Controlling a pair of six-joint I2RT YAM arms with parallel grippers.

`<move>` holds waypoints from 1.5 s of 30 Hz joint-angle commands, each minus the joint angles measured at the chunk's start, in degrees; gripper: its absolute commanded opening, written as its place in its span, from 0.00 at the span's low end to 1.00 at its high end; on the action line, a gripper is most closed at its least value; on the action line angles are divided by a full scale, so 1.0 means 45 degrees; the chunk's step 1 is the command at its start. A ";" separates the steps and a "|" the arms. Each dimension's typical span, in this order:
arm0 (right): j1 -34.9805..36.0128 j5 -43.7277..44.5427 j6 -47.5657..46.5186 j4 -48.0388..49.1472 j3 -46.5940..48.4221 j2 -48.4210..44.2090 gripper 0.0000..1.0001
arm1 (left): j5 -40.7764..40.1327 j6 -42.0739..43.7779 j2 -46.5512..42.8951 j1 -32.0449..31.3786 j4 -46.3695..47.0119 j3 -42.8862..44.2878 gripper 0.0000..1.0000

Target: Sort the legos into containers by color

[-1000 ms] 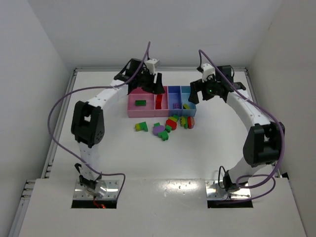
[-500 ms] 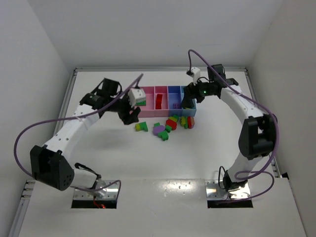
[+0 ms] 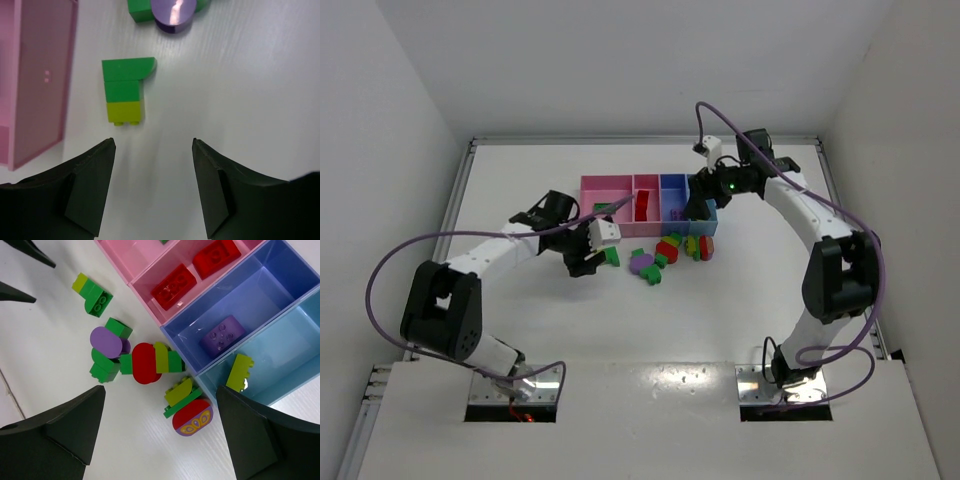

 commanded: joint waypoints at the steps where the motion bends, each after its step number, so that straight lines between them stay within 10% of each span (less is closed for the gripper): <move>1: 0.0114 0.0046 -0.0448 0.0198 -0.0005 -0.0768 0.92 | 0.0261 0.0071 0.0445 -0.0024 0.2126 -0.0074 0.69; 45: -0.0004 0.0163 -0.0702 0.0061 0.0112 0.0050 0.92 | 0.0379 -0.0183 0.3886 -0.0024 0.2128 0.1292 0.52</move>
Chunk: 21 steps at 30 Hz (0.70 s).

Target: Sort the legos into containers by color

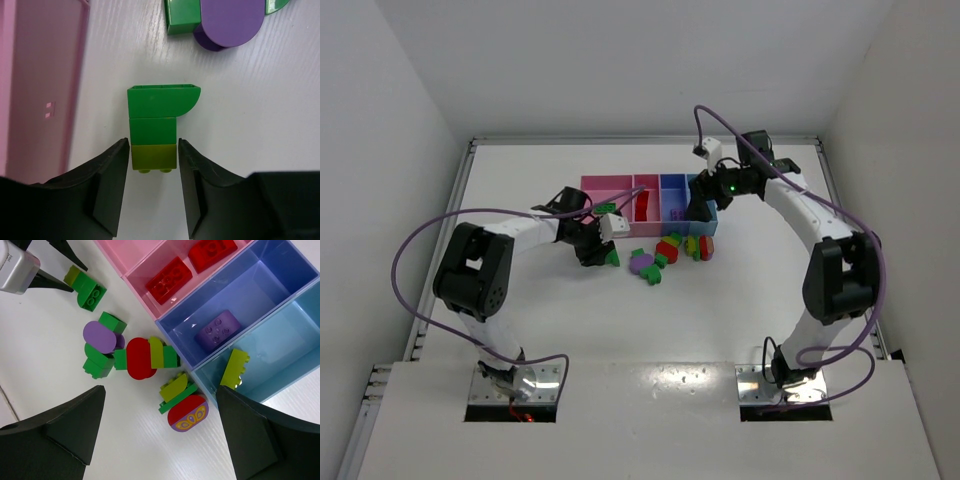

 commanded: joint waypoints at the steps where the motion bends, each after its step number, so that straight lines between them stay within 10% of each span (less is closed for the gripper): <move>1: -0.0013 -0.0177 -0.0304 0.0129 0.0282 0.0178 0.92 | 0.0383 0.0278 0.0214 -0.0024 0.0083 0.0072 0.49; 11: -0.0013 -0.2050 0.1412 0.0811 0.0166 0.0411 0.92 | 0.0734 -0.0463 -0.0310 -0.0024 -0.0151 0.0072 0.24; 21: 0.0104 -0.4942 0.6958 0.4344 -0.0519 0.1270 0.92 | 0.0639 -0.3274 -0.3105 -0.0804 0.0550 0.0190 0.22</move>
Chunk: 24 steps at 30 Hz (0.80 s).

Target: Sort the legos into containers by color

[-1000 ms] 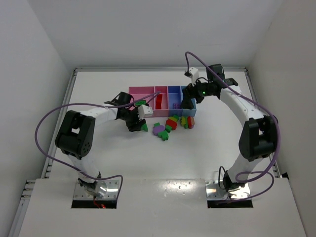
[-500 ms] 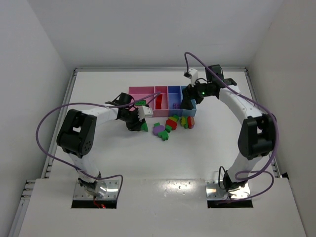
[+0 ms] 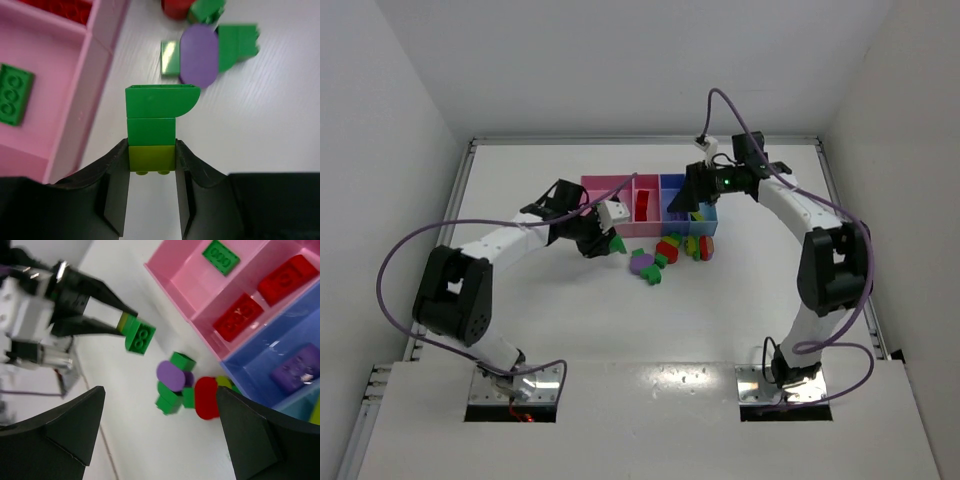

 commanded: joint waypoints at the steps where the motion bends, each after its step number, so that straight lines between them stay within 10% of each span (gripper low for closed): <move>1: 0.0099 -0.1620 0.2894 0.2480 -0.0256 0.0615 0.92 | 0.0307 -0.1492 -0.1381 -0.0688 0.0737 0.0403 0.22; 24: 0.1661 -0.3633 0.5067 0.4439 -0.0510 0.1867 0.89 | -0.0591 -0.2863 -0.2146 -0.2018 0.1518 0.1478 0.22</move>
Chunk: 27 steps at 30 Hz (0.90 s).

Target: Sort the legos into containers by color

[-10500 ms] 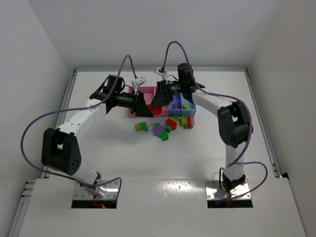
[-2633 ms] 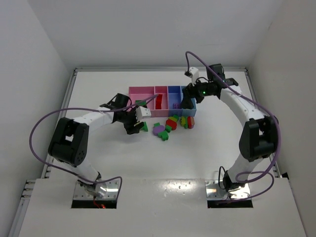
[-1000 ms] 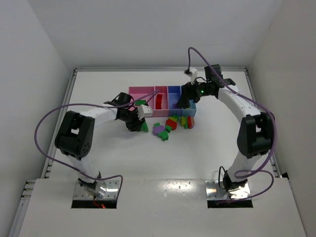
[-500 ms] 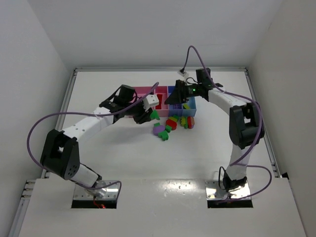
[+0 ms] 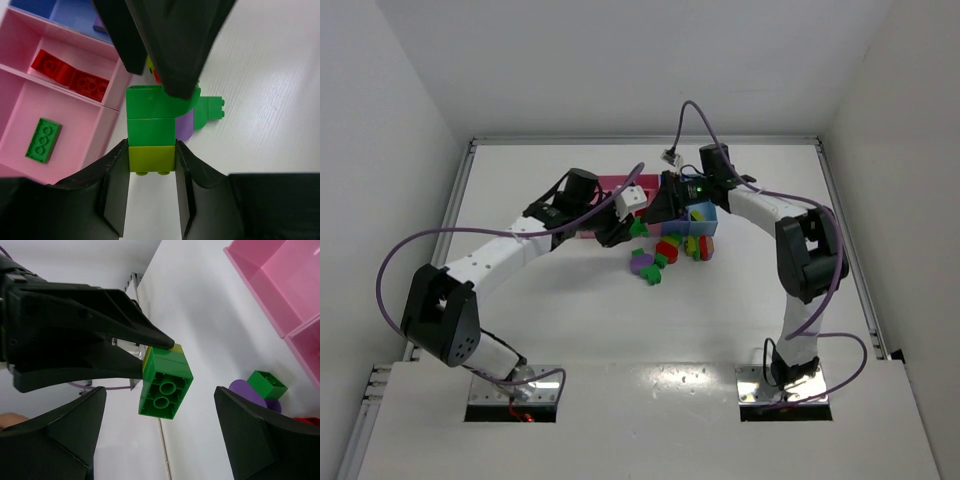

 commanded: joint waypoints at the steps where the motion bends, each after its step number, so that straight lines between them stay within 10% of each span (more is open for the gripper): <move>1: 0.0107 -0.0432 -0.0101 0.0470 -0.0020 0.0001 0.89 | 0.0069 -0.0167 -0.0494 -0.0153 0.0658 0.0700 0.22; 7: 0.0381 -0.0432 -0.0101 0.0353 -0.0020 0.0119 0.79 | 0.0069 -0.0167 -0.0494 -0.0153 0.0659 0.0819 0.22; 20: 0.0460 -0.1096 0.0017 0.1035 0.0215 0.0236 0.02 | -0.0458 -0.0284 -0.0844 -0.0270 0.0659 0.0274 0.21; 27: -0.0166 -0.0706 0.0406 0.1309 0.1365 0.0412 0.00 | -0.1414 -0.0967 -0.2816 -0.0270 0.0388 -0.1699 0.19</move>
